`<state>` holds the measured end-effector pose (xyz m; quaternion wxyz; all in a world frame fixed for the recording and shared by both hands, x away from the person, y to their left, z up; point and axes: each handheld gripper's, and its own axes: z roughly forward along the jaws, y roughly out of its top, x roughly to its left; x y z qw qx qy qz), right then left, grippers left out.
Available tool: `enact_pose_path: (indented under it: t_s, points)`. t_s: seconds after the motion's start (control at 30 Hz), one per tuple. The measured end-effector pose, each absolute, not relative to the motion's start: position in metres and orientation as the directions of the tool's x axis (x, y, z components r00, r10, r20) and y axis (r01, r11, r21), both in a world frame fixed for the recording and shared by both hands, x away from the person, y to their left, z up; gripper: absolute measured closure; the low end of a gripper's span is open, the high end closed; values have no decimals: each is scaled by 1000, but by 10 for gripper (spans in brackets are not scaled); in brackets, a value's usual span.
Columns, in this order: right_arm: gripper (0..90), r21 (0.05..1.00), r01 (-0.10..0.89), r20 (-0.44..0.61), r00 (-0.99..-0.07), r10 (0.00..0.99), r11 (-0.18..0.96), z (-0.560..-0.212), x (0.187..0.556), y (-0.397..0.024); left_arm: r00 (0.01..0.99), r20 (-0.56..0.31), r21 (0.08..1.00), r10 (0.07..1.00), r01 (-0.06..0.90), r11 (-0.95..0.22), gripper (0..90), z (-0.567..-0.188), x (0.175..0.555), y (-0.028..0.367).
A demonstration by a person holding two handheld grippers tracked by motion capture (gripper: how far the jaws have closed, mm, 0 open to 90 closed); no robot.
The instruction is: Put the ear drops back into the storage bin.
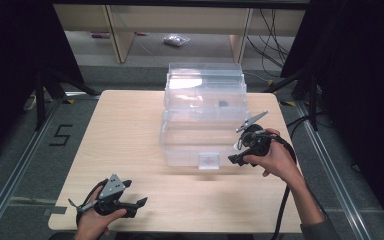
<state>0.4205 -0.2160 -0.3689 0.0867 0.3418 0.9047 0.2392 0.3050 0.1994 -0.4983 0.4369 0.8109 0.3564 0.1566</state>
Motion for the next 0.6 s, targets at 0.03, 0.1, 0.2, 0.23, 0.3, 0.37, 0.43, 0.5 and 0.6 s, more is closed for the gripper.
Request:
enact_pose_path:
  t_s: [0.03,0.1,0.2,0.23,0.3,0.37,0.43,0.5,0.6]
  points:
    - [224,482,606,23,-730,683,633,-369,417,-215,697,-57,820,714,440,-365,170,-498,305,199]
    - [225,498,577,6,-749,662,648,-371,417,-215,697,-57,820,715,441,-365,170,-498,305,199]
    - [225,505,566,9,-758,652,651,-374,414,-215,697,-56,820,715,441,-366,170,-498,305,199]
    - [225,512,554,1,-765,644,657,-374,414,-216,697,-57,820,715,441,-365,170,-498,305,199]
    - [225,508,572,11,-752,659,644,-375,411,-215,696,-59,820,715,442,-363,170,-498,305,199]
    - [224,513,569,12,-753,658,642,-376,409,-216,697,-59,820,715,442,-364,170,-498,305,199]
    - [224,526,550,-1,-763,647,649,-377,407,-216,697,-58,820,714,441,-364,170,-498,305,199]
    - [224,529,556,6,-758,653,641,-377,404,-216,697,-59,820,715,442,-364,170,-498,305,199]
    - [224,534,553,4,-758,652,640,-379,401,-215,697,-58,820,715,442,-364,170,-498,305,199]
